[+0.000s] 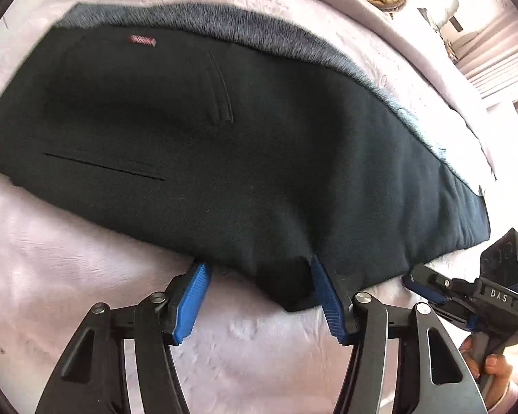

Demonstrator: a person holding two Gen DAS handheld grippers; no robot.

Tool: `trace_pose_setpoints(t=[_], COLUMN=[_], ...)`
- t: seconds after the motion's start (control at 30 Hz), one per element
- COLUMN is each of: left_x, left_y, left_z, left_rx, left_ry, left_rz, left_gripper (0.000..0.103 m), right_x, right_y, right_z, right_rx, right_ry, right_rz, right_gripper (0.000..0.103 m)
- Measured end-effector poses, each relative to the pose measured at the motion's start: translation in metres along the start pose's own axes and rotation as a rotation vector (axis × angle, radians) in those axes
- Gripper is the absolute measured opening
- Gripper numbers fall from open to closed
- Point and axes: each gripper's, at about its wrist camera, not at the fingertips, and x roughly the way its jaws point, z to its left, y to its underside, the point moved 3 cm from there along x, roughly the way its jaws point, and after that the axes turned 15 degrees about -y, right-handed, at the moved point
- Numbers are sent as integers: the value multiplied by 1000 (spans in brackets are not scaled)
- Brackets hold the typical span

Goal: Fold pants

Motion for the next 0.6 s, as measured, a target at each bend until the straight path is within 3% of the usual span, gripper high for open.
trace_pose_setpoints(t=[0.17,0.3,0.4,0.43,0.47,0.6], left_x=[-47,-62,-61,-55,-49,-8], left_y=[-24,-62,-91,-96,-102,-105], left_z=[16,45,82,91,104,143], left_rx=[22,16,-7,-13,-25,-66], left_ry=[-60,-131,-232,-242,-255,-323], left_rz=[-85,-148,-195,-188,-178,-143], left_gripper=[61,61,65,81,84,84], right_x=[-14,13,63,86,117,225], right_y=[0,-25,-46,-52,-60,-67], right_z=[62,130,191,211,231,277], right_rx=[-189,-342,-490,-539,-595,-754], right_ry=[83,43,-3,-6,-10,43], right_rz=[73,135,248,299,359,513], right_gripper=[27,41,41,41,41,41])
